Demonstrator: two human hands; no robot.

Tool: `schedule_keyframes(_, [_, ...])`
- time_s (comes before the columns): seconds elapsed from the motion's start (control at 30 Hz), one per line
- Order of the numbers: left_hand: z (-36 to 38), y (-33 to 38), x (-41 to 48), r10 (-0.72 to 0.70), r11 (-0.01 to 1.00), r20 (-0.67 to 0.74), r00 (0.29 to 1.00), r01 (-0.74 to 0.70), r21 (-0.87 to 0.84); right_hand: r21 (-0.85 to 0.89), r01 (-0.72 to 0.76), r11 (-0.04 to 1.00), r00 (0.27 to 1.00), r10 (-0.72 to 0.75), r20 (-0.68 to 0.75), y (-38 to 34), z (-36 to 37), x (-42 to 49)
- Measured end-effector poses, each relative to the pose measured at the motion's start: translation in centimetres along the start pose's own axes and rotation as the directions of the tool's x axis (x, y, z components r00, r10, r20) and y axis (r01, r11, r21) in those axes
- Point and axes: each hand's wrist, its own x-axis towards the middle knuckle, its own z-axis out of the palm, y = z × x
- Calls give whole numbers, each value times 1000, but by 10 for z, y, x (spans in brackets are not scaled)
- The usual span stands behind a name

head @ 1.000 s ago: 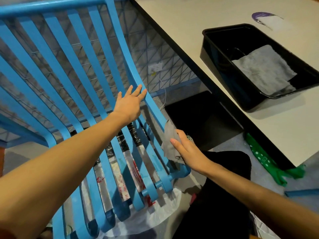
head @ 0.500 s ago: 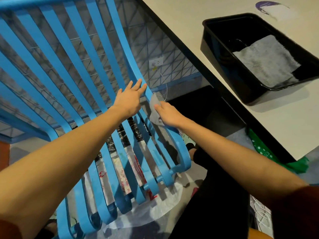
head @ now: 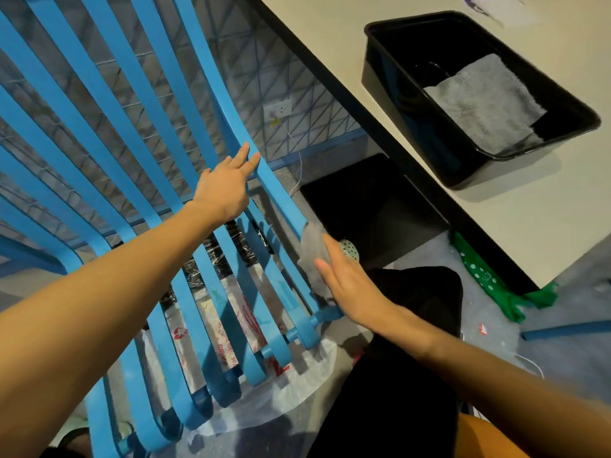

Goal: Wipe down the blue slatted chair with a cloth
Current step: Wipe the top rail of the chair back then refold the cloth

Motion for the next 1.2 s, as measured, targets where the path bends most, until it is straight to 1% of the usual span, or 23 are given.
schedule_keyframes(0.07, [1,0,-1,-2,1000,2,1000,2,-2,-6,-60,998,997,60,56,21,5,-29])
schedule_keyframes(0.1, [1,0,-2,-3,1000,6,1000,3,-1,-51,-109,993,990,113,86,31,7,-40])
schedule_keyframes(0.17, [0,2,-2,-1,1000,19,1000,1,-1,-188,-170,967,977,190,95,45,9,-54])
schedule_keyframes(0.23, [-1,3,-2,-3,1000,30,1000,3,0,-290,-177,940,976,206,71,49,6,-55])
schedule_keyframes(0.3, [-2,4,-3,-9,1000,39,999,9,6,-370,-116,922,982,163,97,48,-2,-47])
schedule_keyframes(0.33, [-3,4,-4,-12,1000,43,999,12,5,-366,-87,927,983,141,121,46,-9,-44])
schedule_keyframes(0.4, [-4,6,-5,-12,1000,38,999,12,-2,-273,-62,960,984,105,145,38,-22,-38])
schedule_keyframes(0.5, [-5,8,-6,-6,999,30,1000,8,-38,-148,-39,988,997,47,54,21,-32,-30])
schedule_keyframes(0.57, [-3,9,-7,-8,997,37,999,11,-73,-141,-1,990,1000,1,1,11,-29,-16])
schedule_keyframes(0.67, [-2,10,-6,-12,995,34,999,15,-102,-228,41,973,999,-46,-17,7,-18,14])
schedule_keyframes(0.77, [-2,8,-5,-19,996,28,999,22,-85,-322,-15,947,1000,20,12,-6,-5,50])
schedule_keyframes(0.83, [-2,8,-4,-5,997,28,1000,7,-75,-338,-74,938,996,85,20,-16,-1,73])
schedule_keyframes(0.87, [-1,8,-4,6,996,33,999,-3,-85,-306,-100,947,993,116,35,-19,-1,86])
schedule_keyframes(0.93, [-2,7,-3,26,985,63,998,-15,-170,-132,-161,978,985,169,45,-21,-8,107])
schedule_keyframes(1.0, [-2,9,-6,27,933,76,997,3,-361,106,-230,967,973,228,23,-18,-18,116])
schedule_keyframes(1.03, [-2,11,-10,7,886,54,998,19,-463,197,-244,950,969,247,5,-17,-21,116])
schedule_keyframes(1.07, [0,17,-16,-25,831,22,999,33,-556,239,-242,941,968,251,-10,-16,-22,113])
schedule_keyframes(1.1, [1,24,-23,-68,767,-12,998,45,-641,218,-232,948,970,242,-21,-16,-22,109])
schedule_keyframes(1.13, [2,32,-29,-110,699,-36,993,52,-713,139,-211,968,976,217,-30,-17,-20,105])
schedule_keyframes(1.17, [3,39,-34,-138,643,-46,989,54,-764,29,-187,982,982,188,-27,-20,-18,99])
schedule_keyframes(1.2, [4,44,-37,-151,608,-57,987,48,-793,-86,-165,983,986,164,-18,-22,-14,91])
